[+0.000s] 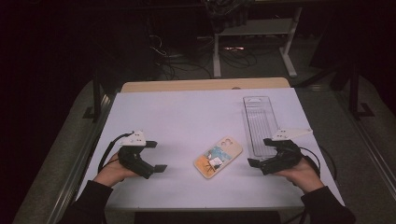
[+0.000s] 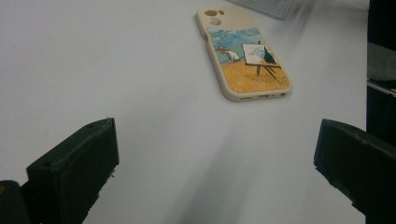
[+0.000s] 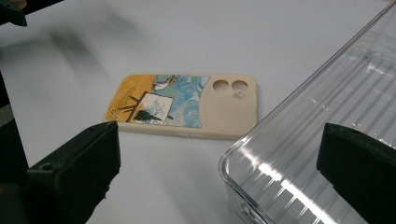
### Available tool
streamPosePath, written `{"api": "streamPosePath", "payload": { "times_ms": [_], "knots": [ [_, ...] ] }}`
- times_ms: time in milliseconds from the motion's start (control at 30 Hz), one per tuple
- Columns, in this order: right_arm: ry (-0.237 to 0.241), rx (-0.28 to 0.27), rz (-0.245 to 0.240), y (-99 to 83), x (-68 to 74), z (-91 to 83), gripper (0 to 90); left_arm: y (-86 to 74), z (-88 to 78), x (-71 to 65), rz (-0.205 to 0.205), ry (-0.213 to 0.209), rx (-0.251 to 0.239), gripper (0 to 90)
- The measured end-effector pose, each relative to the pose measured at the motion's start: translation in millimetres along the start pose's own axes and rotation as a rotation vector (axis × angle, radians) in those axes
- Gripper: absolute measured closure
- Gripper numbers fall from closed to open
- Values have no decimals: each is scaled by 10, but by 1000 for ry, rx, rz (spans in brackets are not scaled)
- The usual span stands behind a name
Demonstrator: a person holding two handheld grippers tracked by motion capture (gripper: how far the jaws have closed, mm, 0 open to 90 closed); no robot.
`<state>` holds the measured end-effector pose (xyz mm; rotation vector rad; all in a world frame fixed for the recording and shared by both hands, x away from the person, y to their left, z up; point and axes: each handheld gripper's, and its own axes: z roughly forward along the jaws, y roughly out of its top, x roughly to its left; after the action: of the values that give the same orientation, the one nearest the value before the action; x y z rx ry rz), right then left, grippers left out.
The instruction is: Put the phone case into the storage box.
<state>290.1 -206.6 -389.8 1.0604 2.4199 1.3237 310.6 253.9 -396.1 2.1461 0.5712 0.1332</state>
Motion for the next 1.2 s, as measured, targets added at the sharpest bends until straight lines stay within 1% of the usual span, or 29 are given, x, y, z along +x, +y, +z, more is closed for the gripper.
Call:
{"api": "streamPosePath", "payload": {
  "times_ms": [67,133,167,300,367,400,567,600,700,733,800,833,900,967,1000,1033,1133,1200],
  "knots": [
    [2,11,-4,7,12,14,0,-8,-4,-3,-7,1,0,0],
    [6,19,-7,15,23,34,0,-13,-14,11,3,2,1,0],
    [8,18,-6,30,31,48,0,-16,-13,11,-10,1,-6,0],
    [21,10,-8,78,46,79,0,-11,-18,18,-10,2,-9,0],
    [30,7,-18,116,63,101,1,-13,-19,12,-9,0,-7,0],
    [41,5,-11,146,83,114,3,-14,-21,13,-8,0,-5,0],
    [55,-2,-12,200,105,140,26,-6,-24,14,-6,-4,-11,0],
    [65,-3,-12,219,118,153,46,-7,-25,13,-5,-4,-10,0],
    [72,5,-10,233,129,168,69,-7,-30,9,-14,-3,-13,0],
    [74,6,-2,242,137,185,100,-9,-31,11,-23,-4,-20,0],
    [77,3,-4,245,138,193,117,-9,-32,19,-17,-4,-23,0],
    [76,11,2,253,150,209,139,-9,-36,23,-15,-5,-22,0],
    [78,15,4,254,158,216,149,-8,-36,25,-15,-6,-23,0],
    [84,20,-2,254,193,241,195,-7,-34,18,-21,-8,-26,0],
    [83,24,-1,252,208,247,211,-8,-33,16,-17,-8,-24,0],
    [85,26,0,247,221,254,237,-10,-32,11,-24,-10,-24,0],
    [89,35,-1,226,264,287,298,-8,-31,12,-23,-8,-24,0],
    [90,49,-14,207,284,309,337,-12,-29,9,-25,-8,-26,0]
  ]
}}
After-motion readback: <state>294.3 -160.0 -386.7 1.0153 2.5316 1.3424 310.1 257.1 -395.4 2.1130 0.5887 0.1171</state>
